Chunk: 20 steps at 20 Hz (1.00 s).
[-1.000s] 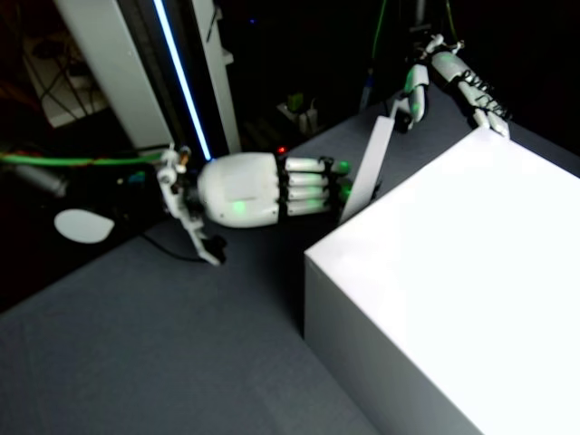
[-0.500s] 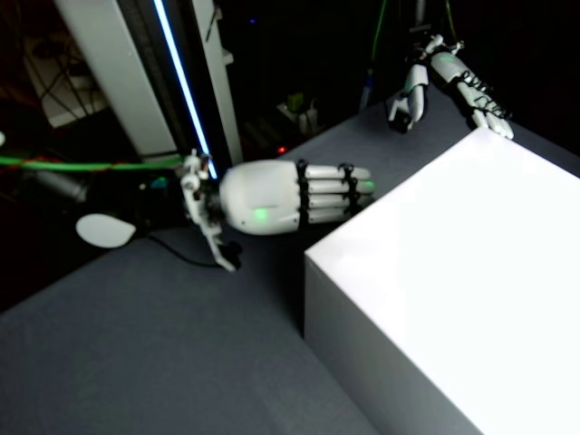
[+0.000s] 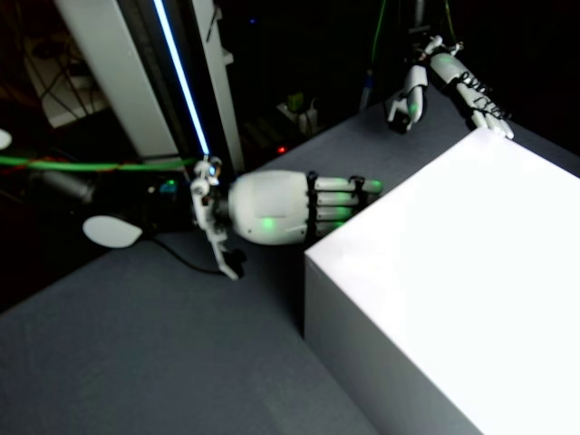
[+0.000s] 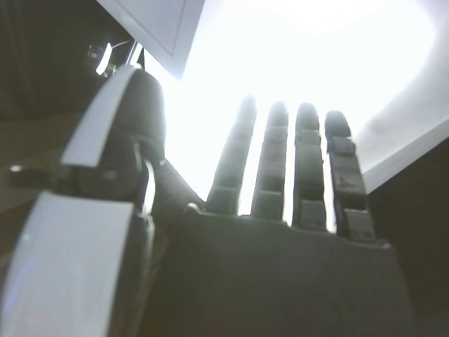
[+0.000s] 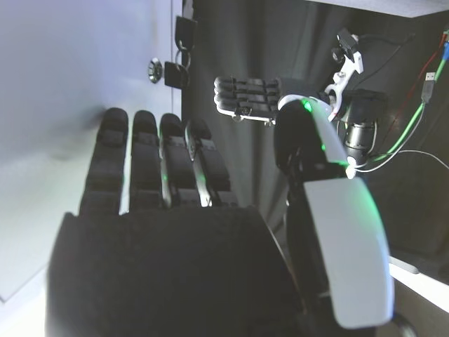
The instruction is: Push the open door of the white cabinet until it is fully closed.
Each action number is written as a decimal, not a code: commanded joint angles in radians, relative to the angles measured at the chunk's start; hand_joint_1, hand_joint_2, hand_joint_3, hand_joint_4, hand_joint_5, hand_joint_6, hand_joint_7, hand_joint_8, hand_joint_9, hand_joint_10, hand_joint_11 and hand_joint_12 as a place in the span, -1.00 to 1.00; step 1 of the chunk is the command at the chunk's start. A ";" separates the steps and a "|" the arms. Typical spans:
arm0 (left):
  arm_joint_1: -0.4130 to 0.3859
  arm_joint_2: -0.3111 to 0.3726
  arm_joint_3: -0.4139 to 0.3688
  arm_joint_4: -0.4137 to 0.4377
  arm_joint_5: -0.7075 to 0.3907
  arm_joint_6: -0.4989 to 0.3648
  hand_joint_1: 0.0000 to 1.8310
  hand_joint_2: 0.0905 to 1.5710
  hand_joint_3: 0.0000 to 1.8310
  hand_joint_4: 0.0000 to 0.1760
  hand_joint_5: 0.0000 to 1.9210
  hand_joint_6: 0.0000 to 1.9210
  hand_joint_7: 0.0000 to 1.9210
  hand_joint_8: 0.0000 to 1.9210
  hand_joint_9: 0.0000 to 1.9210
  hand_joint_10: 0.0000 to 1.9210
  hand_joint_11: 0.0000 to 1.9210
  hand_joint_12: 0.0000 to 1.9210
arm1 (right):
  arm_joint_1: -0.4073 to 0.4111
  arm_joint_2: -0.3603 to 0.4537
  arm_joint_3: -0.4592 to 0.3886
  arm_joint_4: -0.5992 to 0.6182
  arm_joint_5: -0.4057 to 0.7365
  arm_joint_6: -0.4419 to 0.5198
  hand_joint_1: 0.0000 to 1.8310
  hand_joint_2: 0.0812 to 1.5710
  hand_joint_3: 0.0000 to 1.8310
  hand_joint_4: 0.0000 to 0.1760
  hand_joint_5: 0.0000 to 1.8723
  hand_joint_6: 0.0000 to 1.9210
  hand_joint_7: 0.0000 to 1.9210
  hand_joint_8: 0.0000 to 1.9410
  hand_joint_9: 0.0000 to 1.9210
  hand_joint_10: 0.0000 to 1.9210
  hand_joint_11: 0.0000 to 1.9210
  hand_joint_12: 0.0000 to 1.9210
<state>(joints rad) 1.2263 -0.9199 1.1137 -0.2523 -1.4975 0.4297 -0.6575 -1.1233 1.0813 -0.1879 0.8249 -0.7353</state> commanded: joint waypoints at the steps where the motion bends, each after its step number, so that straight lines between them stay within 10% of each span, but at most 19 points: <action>1: 0.000 -0.002 0.003 -0.019 -0.136 -0.005 -0.69 0.78 -1.00 -1.00 -0.95 -1.00 -1.00 -1.00 -1.00 -1.00 -1.00 -1.00 | 0.014 0.002 -0.013 -0.008 0.134 0.003 -0.50 0.64 -1.00 -1.00 -0.99 -1.00 -1.00 -1.00 -1.00 -1.00 -1.00 -1.00; 10: 0.028 0.009 -0.011 -0.041 -0.168 -0.005 -0.71 0.78 -1.00 -1.00 -0.95 -1.00 -1.00 -1.00 -1.00 -1.00 -0.96 -0.96 | -0.047 0.155 -0.117 -0.045 0.286 0.057 -0.60 0.70 -1.00 -1.00 -1.00 -1.00 -0.99 -1.00 -1.00 -1.00 -1.00 -1.00; 13: 0.048 0.012 -0.017 -0.059 -0.188 -0.005 -0.64 0.78 -1.00 -1.00 -0.92 -1.00 -1.00 -1.00 -0.98 -1.00 -1.00 -0.48 | -0.115 0.232 -0.150 0.010 0.374 0.052 -0.69 0.72 -0.99 -1.00 -1.00 -1.00 -1.00 -1.00 -1.00 -1.00 -0.96 -0.97; 15: 0.059 0.012 -0.019 -0.069 -0.197 -0.005 -0.62 0.77 -1.00 -1.00 -0.89 -1.00 -0.95 -0.99 -0.93 -0.99 -1.00 -0.59 | -0.155 0.277 -0.174 0.063 0.427 0.015 -0.74 0.74 -1.00 -1.00 -1.00 -1.00 -1.00 -1.00 -1.00 -1.00 -1.00 -0.52; 20: 0.065 0.016 -0.020 -0.076 -0.203 -0.005 -0.69 0.77 -1.00 -1.00 -0.92 -1.00 -0.99 -1.00 -0.98 -1.00 -1.00 -0.65 | -0.274 0.385 -0.231 0.202 0.562 -0.074 -0.82 0.73 -1.00 -1.00 -1.00 -1.00 -1.00 -1.00 -1.00 -1.00 -1.00 -1.00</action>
<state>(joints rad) 1.2942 -0.9134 1.0946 -0.3111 -1.5681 0.4294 -0.9508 -0.7368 0.8459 0.0051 1.2427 -0.8185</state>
